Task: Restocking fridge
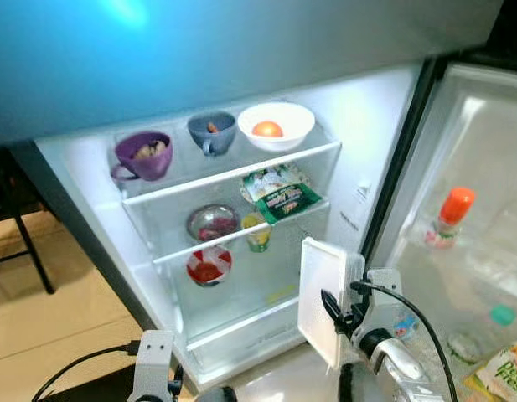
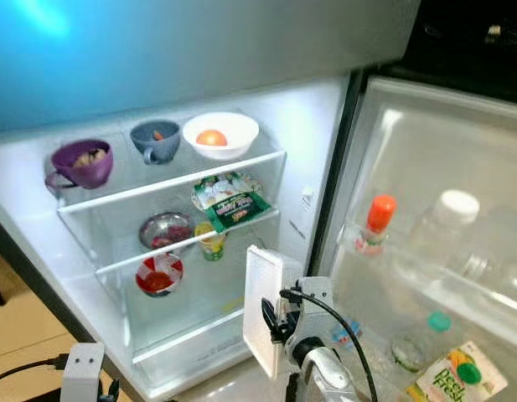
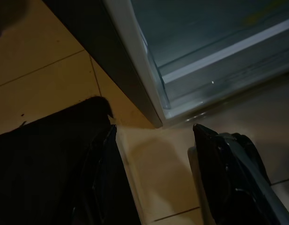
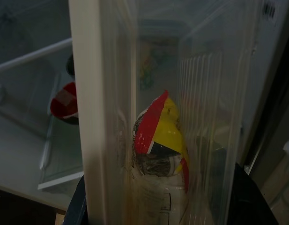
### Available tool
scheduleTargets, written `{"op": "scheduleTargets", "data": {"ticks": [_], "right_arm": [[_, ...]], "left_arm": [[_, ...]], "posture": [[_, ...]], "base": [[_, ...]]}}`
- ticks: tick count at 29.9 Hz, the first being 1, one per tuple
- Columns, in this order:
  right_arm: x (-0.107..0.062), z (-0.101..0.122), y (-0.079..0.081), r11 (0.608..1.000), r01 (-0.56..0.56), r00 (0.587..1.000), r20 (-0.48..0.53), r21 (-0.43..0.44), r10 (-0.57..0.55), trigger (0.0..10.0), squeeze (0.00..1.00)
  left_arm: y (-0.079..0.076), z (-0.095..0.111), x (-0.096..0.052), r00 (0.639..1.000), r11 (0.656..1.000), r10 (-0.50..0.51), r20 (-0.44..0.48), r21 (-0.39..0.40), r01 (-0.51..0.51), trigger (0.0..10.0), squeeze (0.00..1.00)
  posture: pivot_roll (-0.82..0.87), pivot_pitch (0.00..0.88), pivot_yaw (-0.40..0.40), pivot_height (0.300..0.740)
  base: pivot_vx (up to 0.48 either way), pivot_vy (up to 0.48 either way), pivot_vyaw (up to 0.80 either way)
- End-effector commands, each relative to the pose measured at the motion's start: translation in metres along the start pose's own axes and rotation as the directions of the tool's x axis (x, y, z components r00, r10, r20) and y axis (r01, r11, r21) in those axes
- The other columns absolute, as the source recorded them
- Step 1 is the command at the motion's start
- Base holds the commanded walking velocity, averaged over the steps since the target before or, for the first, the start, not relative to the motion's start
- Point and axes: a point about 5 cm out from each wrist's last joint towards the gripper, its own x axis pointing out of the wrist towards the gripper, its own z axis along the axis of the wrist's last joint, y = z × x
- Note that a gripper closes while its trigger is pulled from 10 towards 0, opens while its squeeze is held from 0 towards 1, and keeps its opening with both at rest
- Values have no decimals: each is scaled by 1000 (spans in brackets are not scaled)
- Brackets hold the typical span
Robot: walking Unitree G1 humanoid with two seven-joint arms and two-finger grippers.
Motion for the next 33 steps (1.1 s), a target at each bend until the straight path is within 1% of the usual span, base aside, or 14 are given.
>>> {"op": "scheduleTargets", "data": {"ticks": [1, 10, 22, 33], "right_arm": [[0, 3, 3, 1000, -22, 1000, 6, -11, 22, 10000, 0], [-1, -1, 4, 999, -34, 999, -14, -24, 34, 10000, 0], [-1, -1, 5, 999, -37, 999, -13, -28, 37, 10000, 0], [-1, -1, 4, 999, -36, 999, -14, -28, 36, 10000, 0]], "left_arm": [[2, -4, 0, 1000, 1000, 4, -16, 11, -4, 10000, 0], [2, -5, -1, 1000, 1000, 5, -18, 9, -4, 10000, 0], [1, -5, -1, 1000, 1000, 4, -17, 8, -4, 10000, 0], [1, -5, -1, 1000, 1000, 4, -17, 7, -4, 10000, 0]], "posture": [[-64, 135, 57, 581], [-64, 143, 56, 581], [-64, 144, 55, 536], [-65, 143, 56, 521]], "base": [[0, 0, 0], [0, 0, 0], [0, 0, 0], [0, 0, 0]]}}
